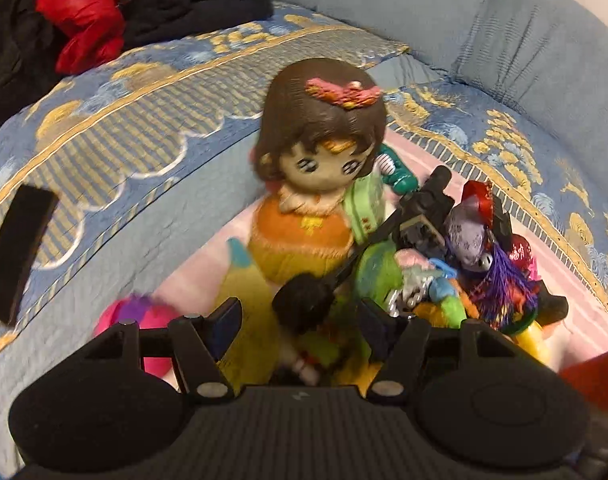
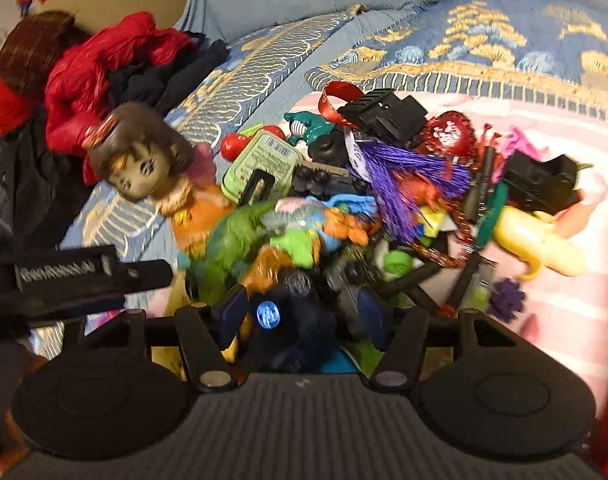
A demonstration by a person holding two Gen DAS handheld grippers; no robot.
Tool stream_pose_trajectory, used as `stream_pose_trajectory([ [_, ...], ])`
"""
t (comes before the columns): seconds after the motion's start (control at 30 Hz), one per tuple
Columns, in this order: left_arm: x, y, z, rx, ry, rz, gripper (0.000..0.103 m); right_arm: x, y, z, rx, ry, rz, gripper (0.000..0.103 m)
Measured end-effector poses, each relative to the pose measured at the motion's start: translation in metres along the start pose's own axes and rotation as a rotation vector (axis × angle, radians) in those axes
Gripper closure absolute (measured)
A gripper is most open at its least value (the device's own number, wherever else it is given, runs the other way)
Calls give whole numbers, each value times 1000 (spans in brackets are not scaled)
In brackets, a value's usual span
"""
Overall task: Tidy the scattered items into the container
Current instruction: 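Grasp a green dinosaur with the left gripper while the right grasps an orange car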
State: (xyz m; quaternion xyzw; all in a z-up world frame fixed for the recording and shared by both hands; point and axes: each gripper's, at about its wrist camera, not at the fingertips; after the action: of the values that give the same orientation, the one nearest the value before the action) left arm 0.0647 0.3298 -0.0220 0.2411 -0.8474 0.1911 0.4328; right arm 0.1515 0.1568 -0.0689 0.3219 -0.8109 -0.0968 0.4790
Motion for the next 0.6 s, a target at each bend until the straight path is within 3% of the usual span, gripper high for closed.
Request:
stream_pose_trajectory([
  [0.2, -20, -2, -7, -27, 14, -40, 34, -23, 7, -12, 9, 55, -29, 44],
  [0.27, -19, 3, -7, -10, 19, -22, 34, -22, 5, -10, 2, 47, -30, 53],
  [0.4, -16, 4, -7, -12, -5, -4, 34, -10, -13, -3, -54, 34, -78, 55],
  [0.43, -18, 2, -8, -16, -3, 3, 33, -4, -16, -1, -58, 26, -80, 72],
  [0.6, -32, -13, -8, -59, 22, 24, 33, 29, -32, 11, -77, -2, -77, 73],
])
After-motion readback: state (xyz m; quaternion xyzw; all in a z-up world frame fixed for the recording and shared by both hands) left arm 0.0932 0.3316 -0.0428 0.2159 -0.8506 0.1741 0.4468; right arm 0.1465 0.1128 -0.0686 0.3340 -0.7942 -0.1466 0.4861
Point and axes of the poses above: each gripper's, at about its wrist camera, not at the fingertips, and x roughly against the way its jaws point, y to its left, z to its underside, and after that the axes turned 1 degree about -x, right-handed
